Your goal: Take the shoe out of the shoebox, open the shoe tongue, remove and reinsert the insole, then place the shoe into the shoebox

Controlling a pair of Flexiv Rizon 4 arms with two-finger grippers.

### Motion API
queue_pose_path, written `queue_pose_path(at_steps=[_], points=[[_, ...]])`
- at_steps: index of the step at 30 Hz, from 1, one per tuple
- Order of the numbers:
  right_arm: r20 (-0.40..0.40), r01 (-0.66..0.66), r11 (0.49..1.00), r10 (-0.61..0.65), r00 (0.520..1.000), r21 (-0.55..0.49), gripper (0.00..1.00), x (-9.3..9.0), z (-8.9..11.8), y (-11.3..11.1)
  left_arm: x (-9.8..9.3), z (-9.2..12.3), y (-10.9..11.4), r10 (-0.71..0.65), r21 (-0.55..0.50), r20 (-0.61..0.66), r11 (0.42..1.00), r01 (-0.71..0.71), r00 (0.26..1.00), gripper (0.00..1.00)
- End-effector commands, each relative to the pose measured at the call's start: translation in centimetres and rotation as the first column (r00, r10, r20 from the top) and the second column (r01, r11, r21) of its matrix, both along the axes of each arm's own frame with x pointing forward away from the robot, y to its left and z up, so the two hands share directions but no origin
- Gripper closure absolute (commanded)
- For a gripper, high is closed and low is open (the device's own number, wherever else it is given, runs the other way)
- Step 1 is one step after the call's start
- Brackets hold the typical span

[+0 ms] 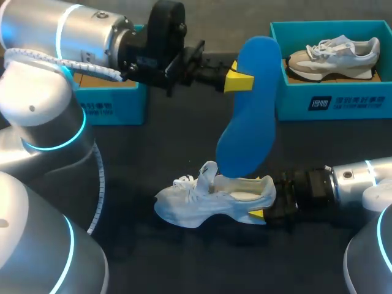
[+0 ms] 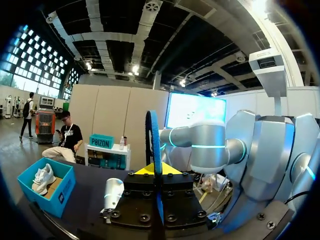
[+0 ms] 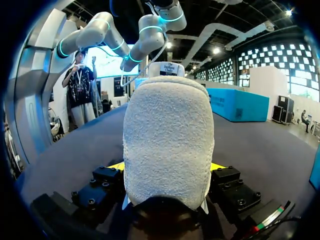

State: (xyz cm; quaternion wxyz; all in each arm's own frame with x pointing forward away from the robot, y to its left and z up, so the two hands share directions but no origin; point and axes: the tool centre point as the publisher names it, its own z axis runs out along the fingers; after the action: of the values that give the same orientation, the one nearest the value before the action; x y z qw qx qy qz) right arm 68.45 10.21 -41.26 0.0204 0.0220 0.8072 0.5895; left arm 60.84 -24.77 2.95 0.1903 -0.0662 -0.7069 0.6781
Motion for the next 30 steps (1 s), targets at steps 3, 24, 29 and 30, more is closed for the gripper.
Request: queue_pose_path(at_steps=[3,24,29,30], points=[[0.001,0.002,1.000,-0.002,1.000,-0.002,1.00,-0.2,-0.1,0.0,-0.6,1.1,2.0,-0.035,0.018,-0.015,0.999,0.035,0.999,1.00],[0.001,0.002,1.000,-0.002,1.000,-0.002,1.00,-0.2,-0.1,0.0,-1.4,2.7,4.1,0.019,-0.047,-0.082,0.999,-0.023,0.996,1.00],[0.001,0.002,1.000,-0.002,1.000,-0.002,1.00,-0.2,-0.1,0.0,-2.0,3.0,4.7,-0.002,-0.047,-0.144,0.999,-0.004,0.990,1.00],[0.001,0.002,1.000,-0.002,1.000,-0.002,1.00,-0.2,-0.1,0.0,-2.3,3.0,4.8,0.001,-0.037,-0.143,0.999,-0.007,0.990,1.00]])
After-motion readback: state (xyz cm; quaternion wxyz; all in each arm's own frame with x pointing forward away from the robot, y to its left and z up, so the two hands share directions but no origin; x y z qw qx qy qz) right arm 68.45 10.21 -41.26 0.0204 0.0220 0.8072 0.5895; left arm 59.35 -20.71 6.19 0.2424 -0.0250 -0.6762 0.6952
